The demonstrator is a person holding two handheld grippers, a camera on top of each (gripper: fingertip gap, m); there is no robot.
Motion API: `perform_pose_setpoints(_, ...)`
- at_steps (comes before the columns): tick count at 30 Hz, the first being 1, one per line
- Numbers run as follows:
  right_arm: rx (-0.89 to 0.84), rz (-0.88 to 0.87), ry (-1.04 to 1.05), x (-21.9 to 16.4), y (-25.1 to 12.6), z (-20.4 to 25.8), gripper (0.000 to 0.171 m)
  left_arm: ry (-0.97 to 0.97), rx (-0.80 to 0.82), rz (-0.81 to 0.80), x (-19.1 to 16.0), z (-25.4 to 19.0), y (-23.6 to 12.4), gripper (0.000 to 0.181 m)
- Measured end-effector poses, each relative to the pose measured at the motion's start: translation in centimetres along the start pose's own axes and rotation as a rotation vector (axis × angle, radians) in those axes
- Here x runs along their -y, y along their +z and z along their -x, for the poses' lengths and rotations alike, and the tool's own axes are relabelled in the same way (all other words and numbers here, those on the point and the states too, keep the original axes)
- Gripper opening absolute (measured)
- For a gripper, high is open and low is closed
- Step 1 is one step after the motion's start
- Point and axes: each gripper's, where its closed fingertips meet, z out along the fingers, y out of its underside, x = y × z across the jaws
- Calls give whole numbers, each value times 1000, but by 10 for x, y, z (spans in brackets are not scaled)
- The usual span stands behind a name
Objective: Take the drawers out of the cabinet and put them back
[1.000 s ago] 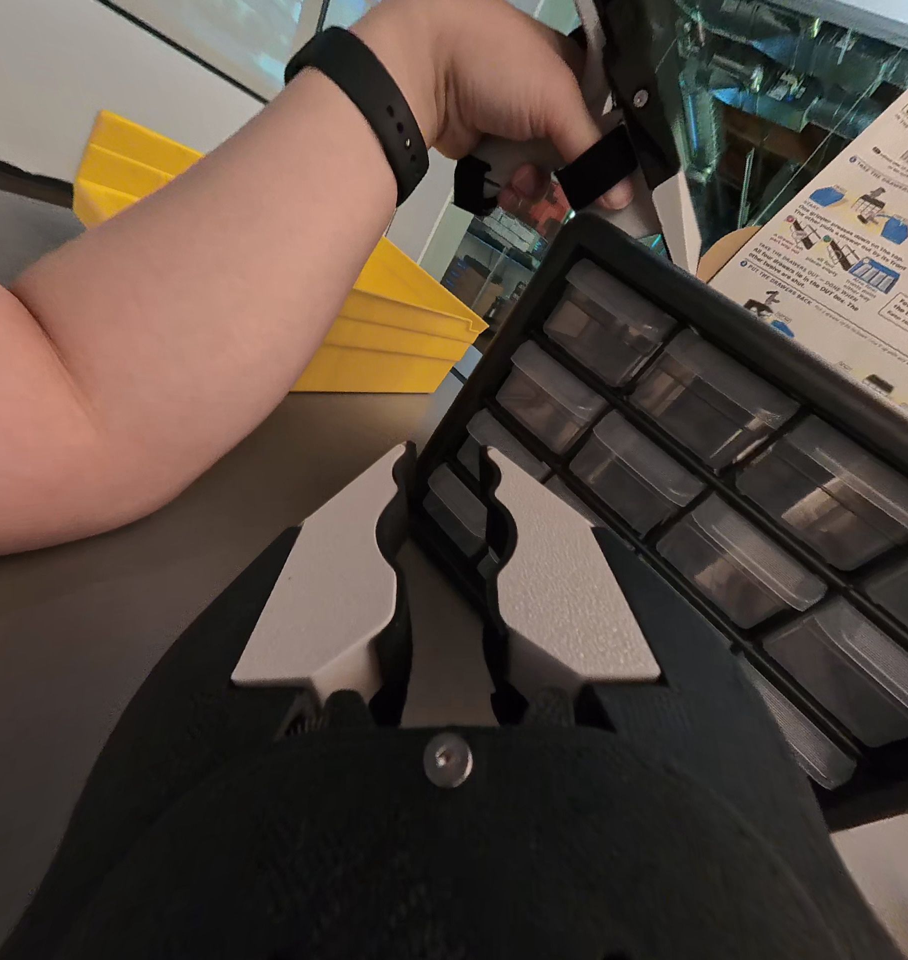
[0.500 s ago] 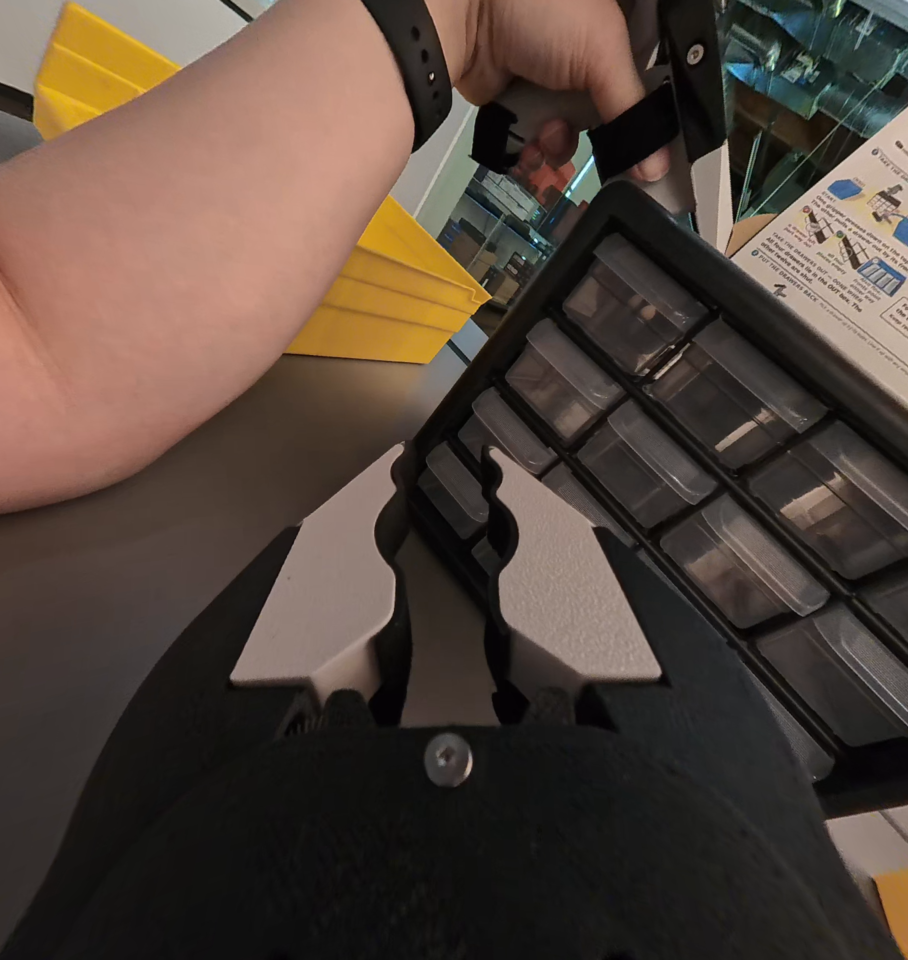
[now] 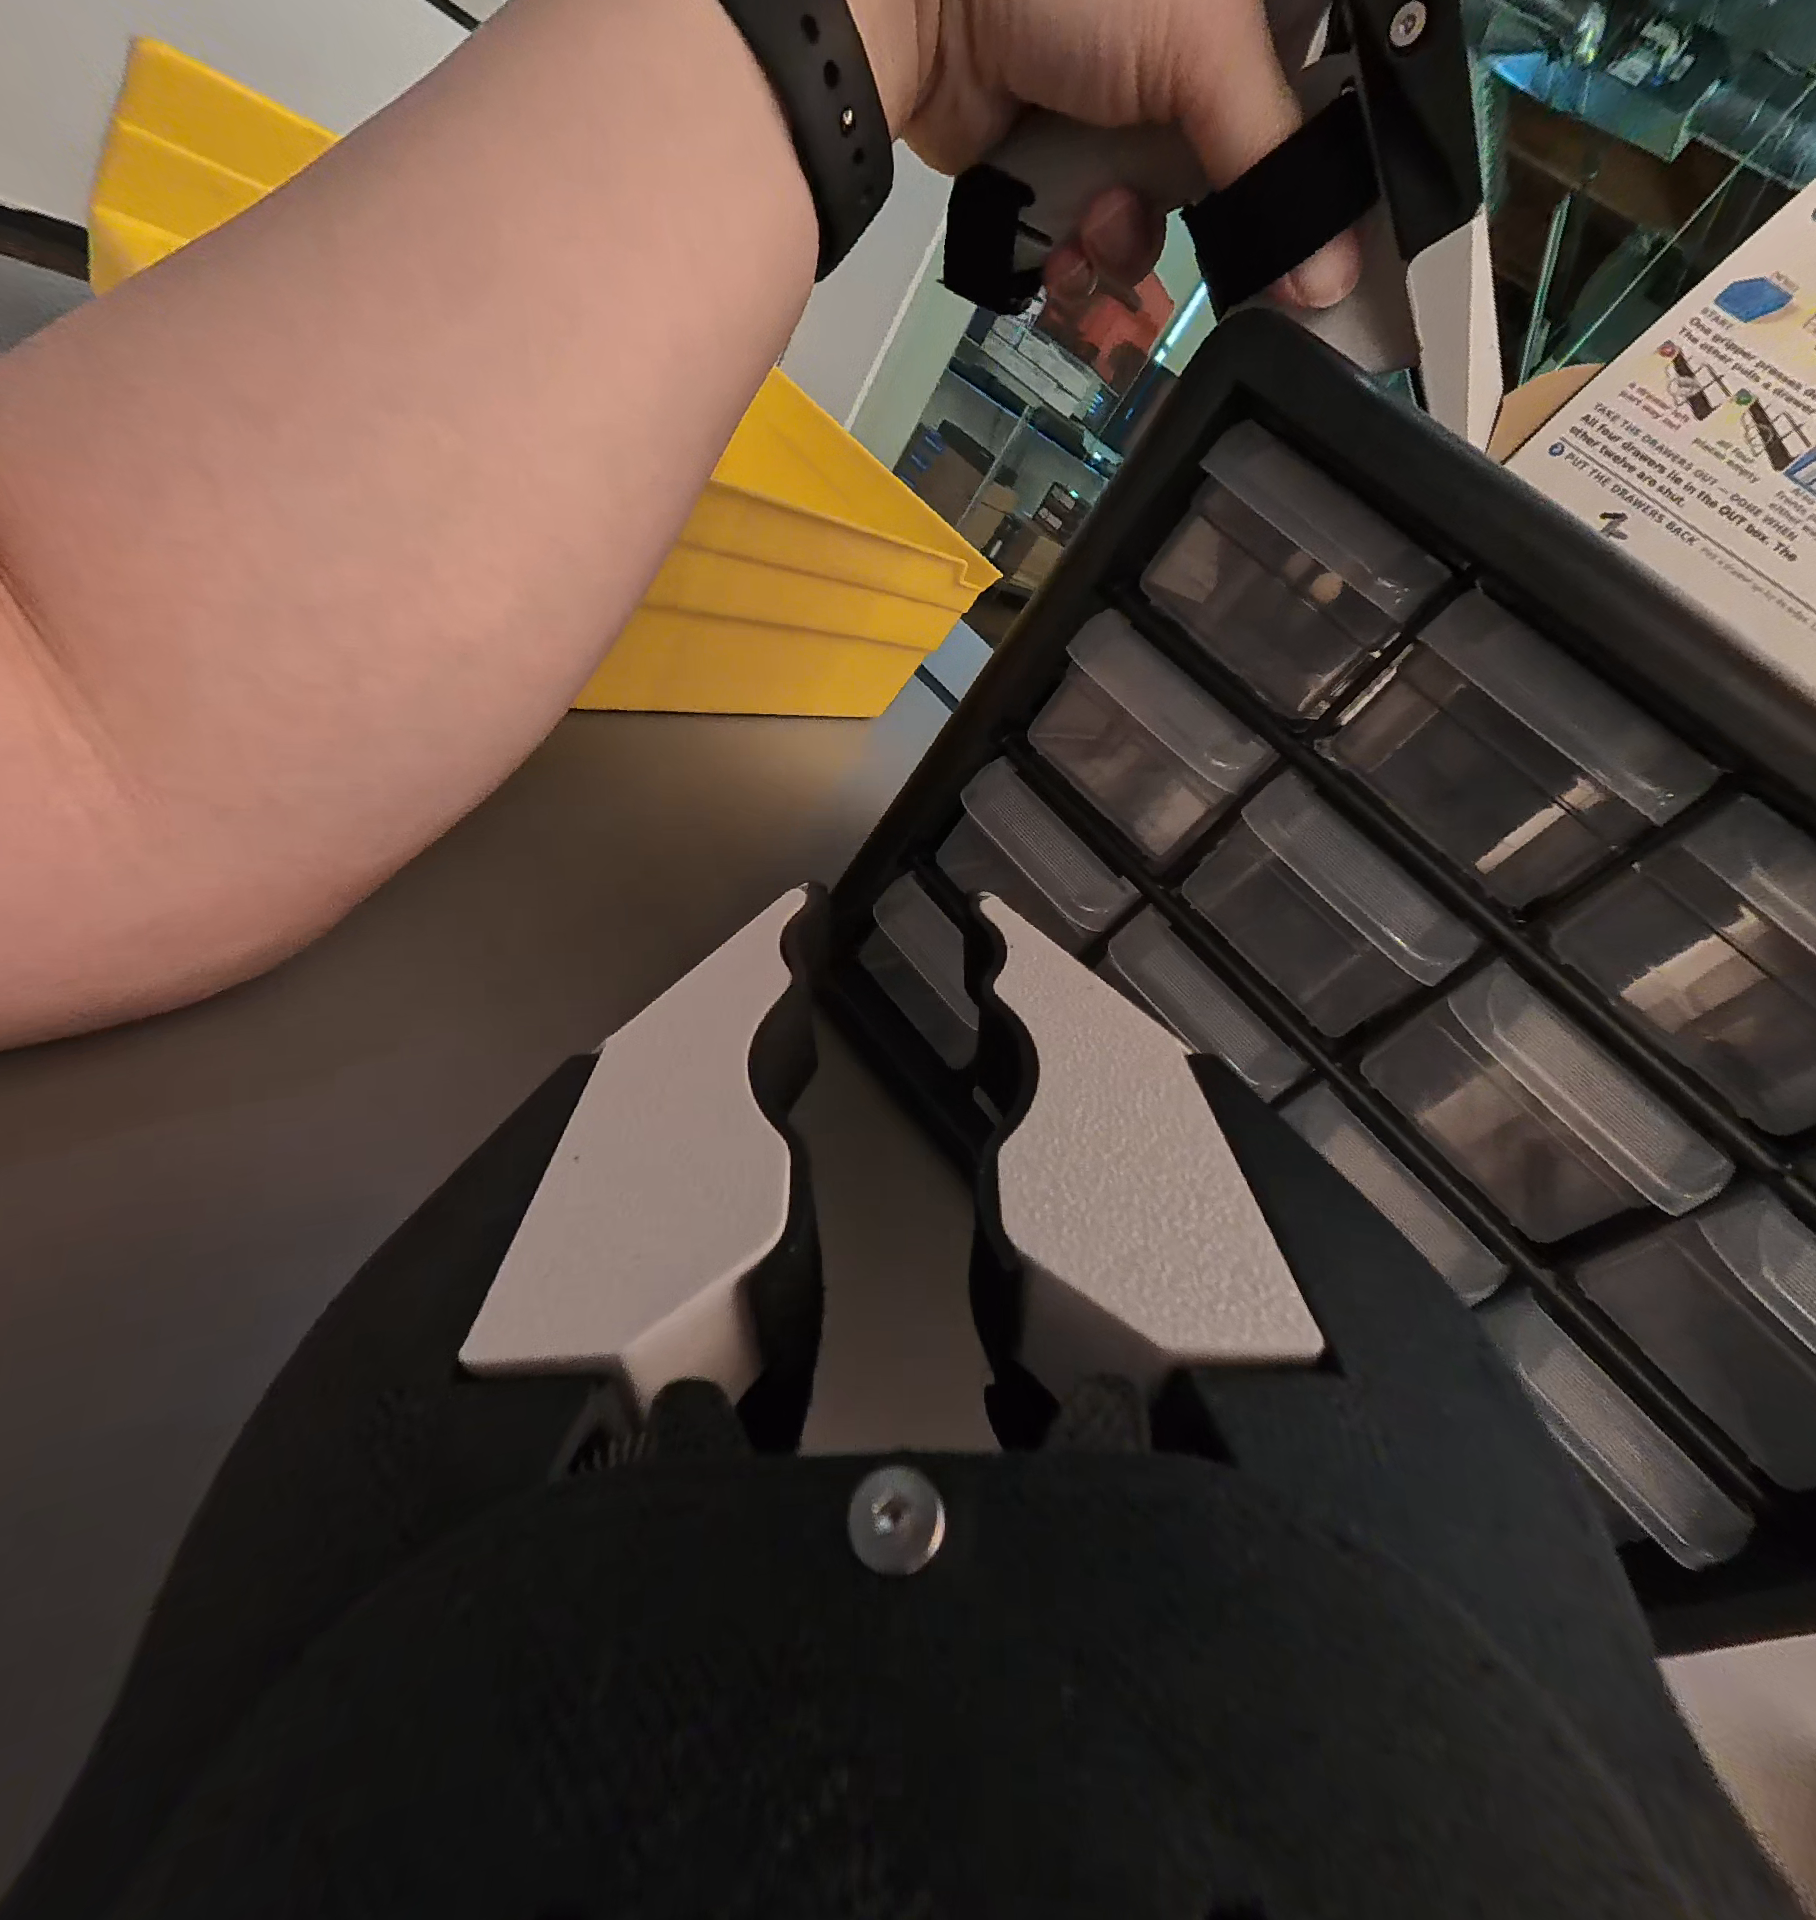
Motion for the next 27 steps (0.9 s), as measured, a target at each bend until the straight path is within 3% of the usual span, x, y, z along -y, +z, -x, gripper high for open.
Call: perform_pose_setpoints(27,17,-10,39,1,-2,-1,25,-9,-1,-3,0,0,0,0)
